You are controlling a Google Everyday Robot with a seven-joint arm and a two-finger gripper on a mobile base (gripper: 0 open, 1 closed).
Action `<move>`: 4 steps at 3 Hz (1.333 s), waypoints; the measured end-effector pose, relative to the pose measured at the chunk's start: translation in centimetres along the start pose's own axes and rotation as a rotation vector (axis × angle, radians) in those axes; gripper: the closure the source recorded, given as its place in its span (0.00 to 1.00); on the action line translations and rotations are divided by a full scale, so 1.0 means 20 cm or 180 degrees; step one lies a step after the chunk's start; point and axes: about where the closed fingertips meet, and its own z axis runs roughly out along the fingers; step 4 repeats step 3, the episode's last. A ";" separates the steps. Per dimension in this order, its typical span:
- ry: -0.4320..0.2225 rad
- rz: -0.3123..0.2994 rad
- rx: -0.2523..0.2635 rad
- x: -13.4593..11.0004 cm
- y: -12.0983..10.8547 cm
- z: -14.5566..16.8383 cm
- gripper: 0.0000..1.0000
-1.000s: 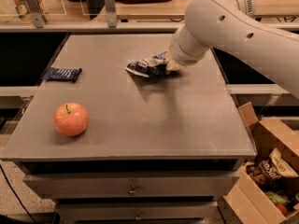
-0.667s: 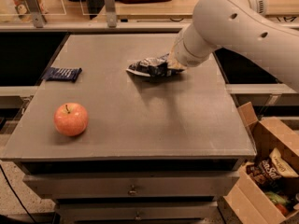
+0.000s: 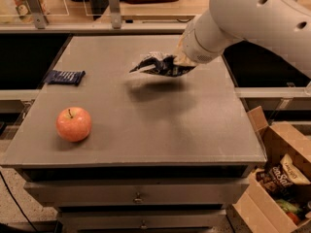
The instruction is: Pick blue chip bag
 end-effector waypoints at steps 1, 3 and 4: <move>0.0083 -0.0043 0.0098 -0.05 -0.11 -0.18 1.00; 0.0174 -0.0085 0.0275 -0.09 -0.28 -0.44 1.00; 0.0174 -0.0085 0.0275 -0.09 -0.28 -0.44 1.00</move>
Offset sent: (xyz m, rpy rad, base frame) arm -0.0148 -0.0248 0.1605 -0.0710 -0.1396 -0.0651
